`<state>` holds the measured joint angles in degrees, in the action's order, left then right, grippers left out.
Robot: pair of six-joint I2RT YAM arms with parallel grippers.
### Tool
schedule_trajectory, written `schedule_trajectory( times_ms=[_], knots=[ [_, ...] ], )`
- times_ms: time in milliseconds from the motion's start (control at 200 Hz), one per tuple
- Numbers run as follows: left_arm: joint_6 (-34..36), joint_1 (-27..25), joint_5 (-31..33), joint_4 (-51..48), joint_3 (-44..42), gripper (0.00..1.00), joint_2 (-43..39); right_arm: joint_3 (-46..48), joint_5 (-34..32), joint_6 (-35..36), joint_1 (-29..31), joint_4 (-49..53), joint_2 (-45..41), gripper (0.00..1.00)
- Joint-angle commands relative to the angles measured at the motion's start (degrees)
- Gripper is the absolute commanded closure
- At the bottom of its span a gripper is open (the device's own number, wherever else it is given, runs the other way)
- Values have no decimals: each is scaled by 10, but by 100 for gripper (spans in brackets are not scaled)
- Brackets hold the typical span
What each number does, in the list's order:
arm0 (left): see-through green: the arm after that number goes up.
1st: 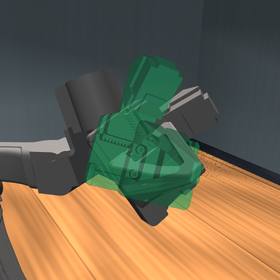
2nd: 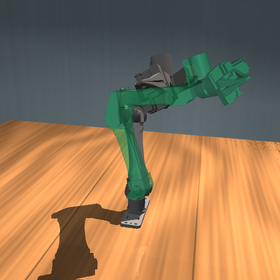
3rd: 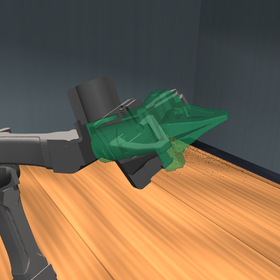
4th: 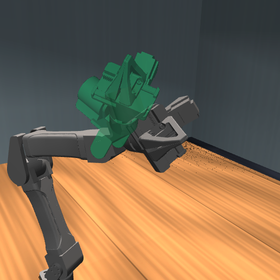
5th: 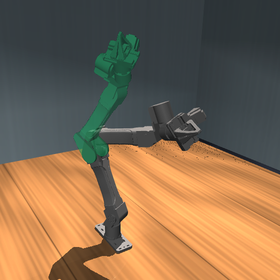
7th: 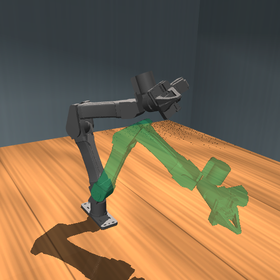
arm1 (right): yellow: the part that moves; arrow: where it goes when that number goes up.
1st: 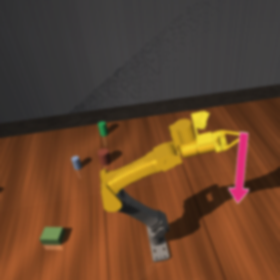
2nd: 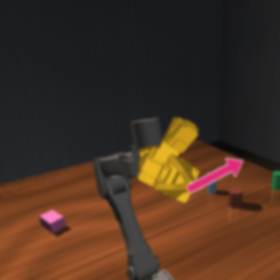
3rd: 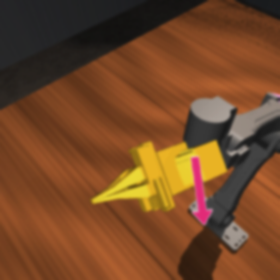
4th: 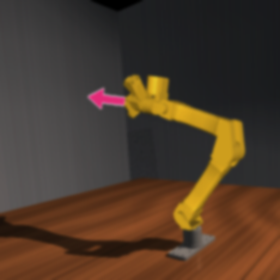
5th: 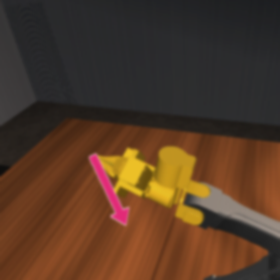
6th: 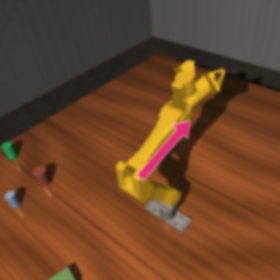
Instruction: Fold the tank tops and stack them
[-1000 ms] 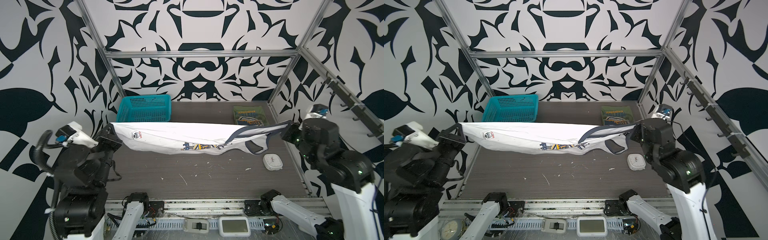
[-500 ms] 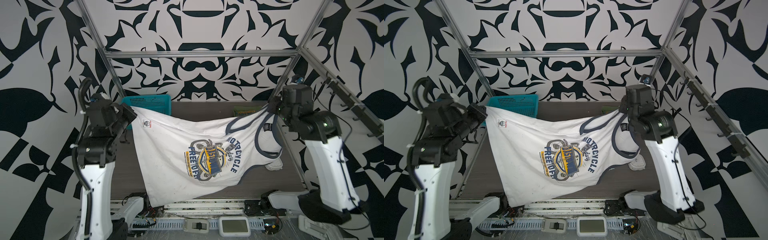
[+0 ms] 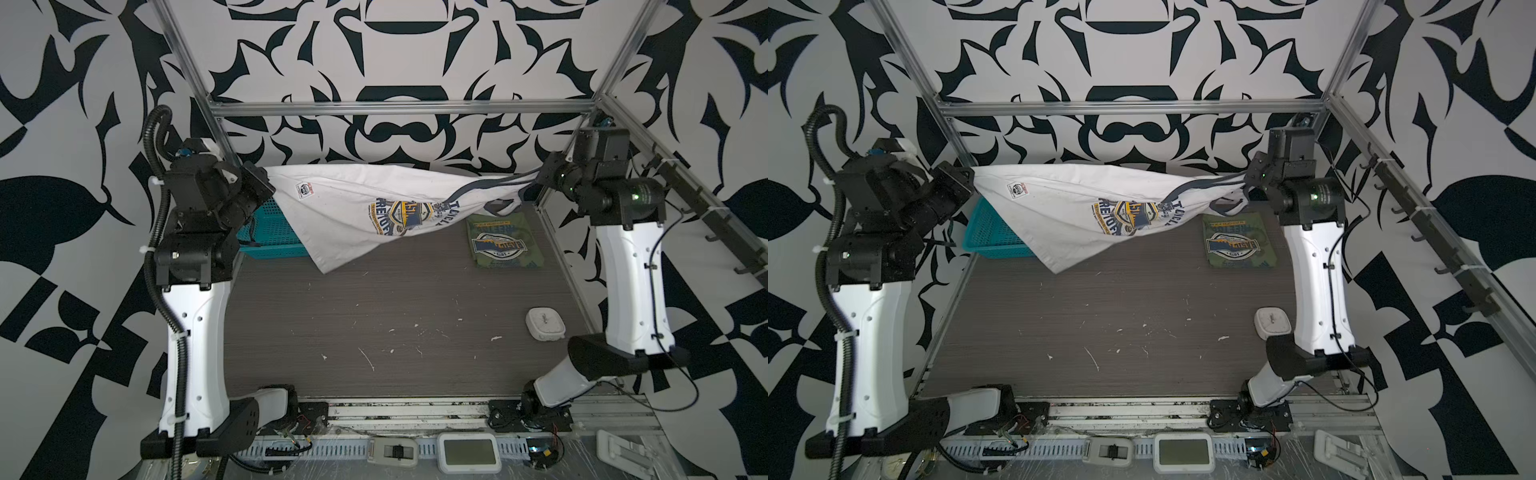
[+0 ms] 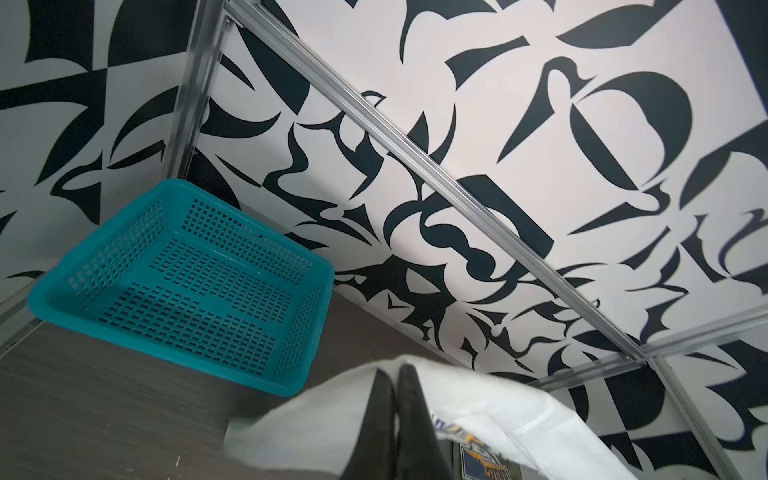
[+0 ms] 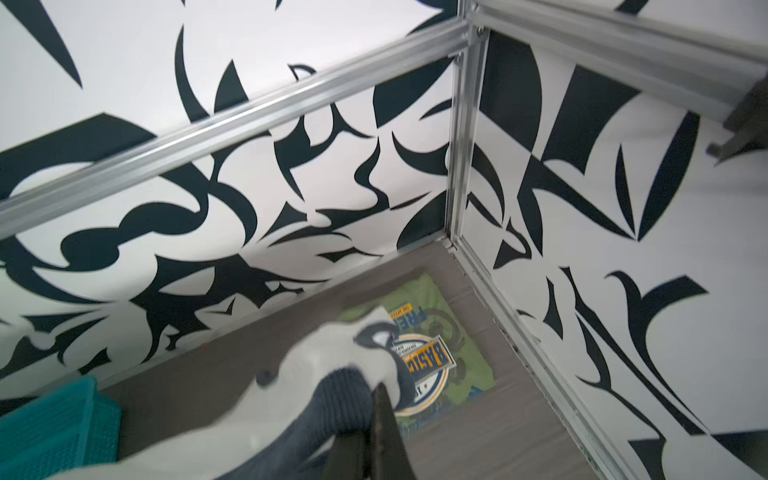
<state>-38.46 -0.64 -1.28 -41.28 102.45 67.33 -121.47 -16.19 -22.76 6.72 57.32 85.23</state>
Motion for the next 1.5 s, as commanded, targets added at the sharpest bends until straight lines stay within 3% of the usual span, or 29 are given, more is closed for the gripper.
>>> schedule_trajectory(
  times_ms=[0, 130, 285, 385, 520, 580, 765, 845, 920, 1015, 1120, 1215, 1495],
  knots=[
    [2, 3, -55, 24, -104, 100, -73, 174, 37, -21, -1, -76, -97, 100],
    [-27, 3, -78, 15, -301, 100, -193, 411, 91, -51, -1, -129, -202, 100],
    [-106, 3, -2, -51, -521, 100, -328, 649, 124, -76, -2, -173, -263, 100],
    [-165, 3, -3, -51, -636, 100, -378, 734, 125, -91, -11, -172, -260, 100],
    [-237, 2, 22, -56, -723, 100, -424, 793, 122, -102, -25, -182, -260, 97],
    [-250, 3, 40, -33, -740, 100, -437, 798, 114, -100, -27, -190, -258, 87],
    [-227, 3, 44, -13, -721, 100, -398, 744, 135, -53, -27, -147, -255, 33],
    [-211, 3, 38, -17, -708, 100, -376, 725, 173, -31, -21, -123, -269, 24],
    [-208, 2, 39, -22, -707, 100, -374, 719, 202, -41, 11, -96, -281, 24],
    [-212, 2, 44, -24, -720, 100, -394, 755, 206, -107, 114, -97, -306, 28],
    [-221, 2, 54, -27, -739, 100, -422, 837, 217, -213, 235, -179, -332, 32],
    [-226, 2, 55, -26, -752, 100, -436, 910, 221, -291, 305, -290, -344, 35],
    [-218, 2, 54, -28, -749, 100, -417, 976, 255, -320, 349, -489, -238, 44]
  ],
)
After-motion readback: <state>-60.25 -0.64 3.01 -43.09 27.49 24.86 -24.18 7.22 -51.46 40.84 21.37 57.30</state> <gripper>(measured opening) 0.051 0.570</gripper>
